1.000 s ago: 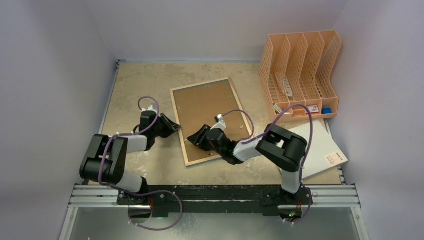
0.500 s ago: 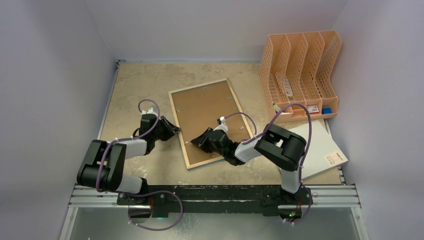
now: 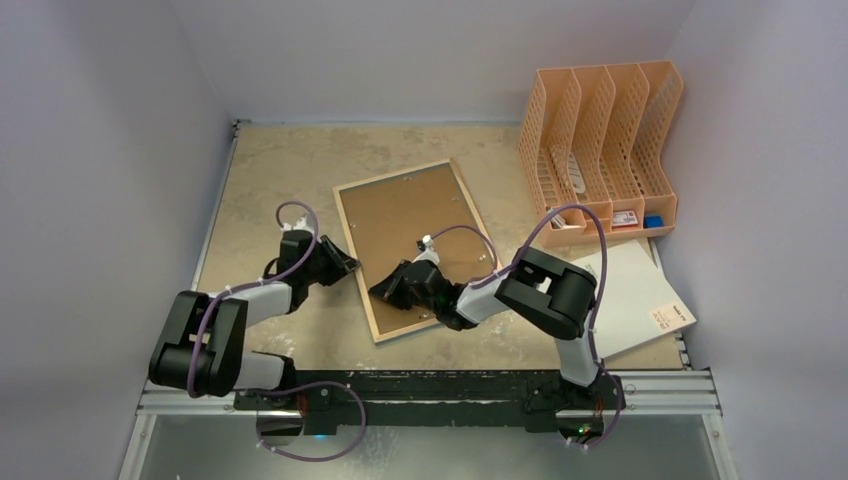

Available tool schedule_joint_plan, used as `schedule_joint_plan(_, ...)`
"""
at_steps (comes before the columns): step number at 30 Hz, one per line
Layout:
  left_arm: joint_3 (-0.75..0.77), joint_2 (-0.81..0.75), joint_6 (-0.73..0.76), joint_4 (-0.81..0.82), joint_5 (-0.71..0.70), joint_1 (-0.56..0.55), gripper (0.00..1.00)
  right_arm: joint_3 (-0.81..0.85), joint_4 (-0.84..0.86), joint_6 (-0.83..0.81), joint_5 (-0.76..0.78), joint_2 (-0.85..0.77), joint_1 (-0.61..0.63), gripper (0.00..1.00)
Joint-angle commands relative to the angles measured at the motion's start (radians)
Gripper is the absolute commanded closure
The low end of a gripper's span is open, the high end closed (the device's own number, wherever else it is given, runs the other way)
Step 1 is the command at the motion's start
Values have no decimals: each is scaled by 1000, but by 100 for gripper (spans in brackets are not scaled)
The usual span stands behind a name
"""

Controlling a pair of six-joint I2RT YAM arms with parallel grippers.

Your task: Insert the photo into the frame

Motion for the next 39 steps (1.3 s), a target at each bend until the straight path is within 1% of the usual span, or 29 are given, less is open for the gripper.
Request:
schedule_joint_plan(1,-57,5,55,-206,0,-17,100,33,-85,-22,44,38,6,93)
schedule_joint_plan(4,-68,-1,51,-202,6,-17,100,43,-84,-28,53,55,7,95)
schedule_joint_plan(7,-92,-8,24,-178,20,-18,100,42,-68,-4,53,74,5,100)
schedule_joint_plan(11,-141,-15,-41,-102,52,-17,100,46,-60,41,51,93,6,100)
schedule_joint_plan(13,-133,-20,-38,-108,40,-17,100,27,-35,41,58,66,6,100)
schedule_joint_plan(15,-109,-33,-24,-143,12,-18,100,3,-46,20,53,-5,6,99)
schedule_joint_plan(16,-98,-43,-19,-158,-9,-17,100,-15,-53,3,47,-46,6,94)
schedule_joint_plan(18,-74,-62,-16,-183,-40,-17,100,-60,-65,-34,41,-139,6,81)
schedule_joint_plan(20,-55,-73,-10,-201,-59,-18,96,-97,-93,-74,64,-232,6,68)
schedule_joint_plan(21,-48,-75,-6,-206,-62,-17,93,-104,-115,-97,85,-269,5,63)
schedule_joint_plan(24,-36,-75,8,-218,-65,-17,89,-75,-167,-191,109,-306,1,60)
schedule_joint_plan(26,-30,-72,13,-220,-65,-17,89,-38,-175,-255,86,-279,-9,59)
schedule_joint_plan(28,-24,-68,22,-221,-63,-17,90,6,-165,-325,24,-227,-20,60)
schedule_joint_plan(33,-17,-56,37,-228,-60,-17,100,104,-187,-435,-53,-120,-35,70)
schedule_joint_plan(36,-16,-54,44,-228,-54,-17,100,128,-185,-462,-98,-76,-49,75)
schedule_joint_plan(39,-12,-51,48,-227,-51,-17,100,144,-170,-489,-144,-39,-54,76)
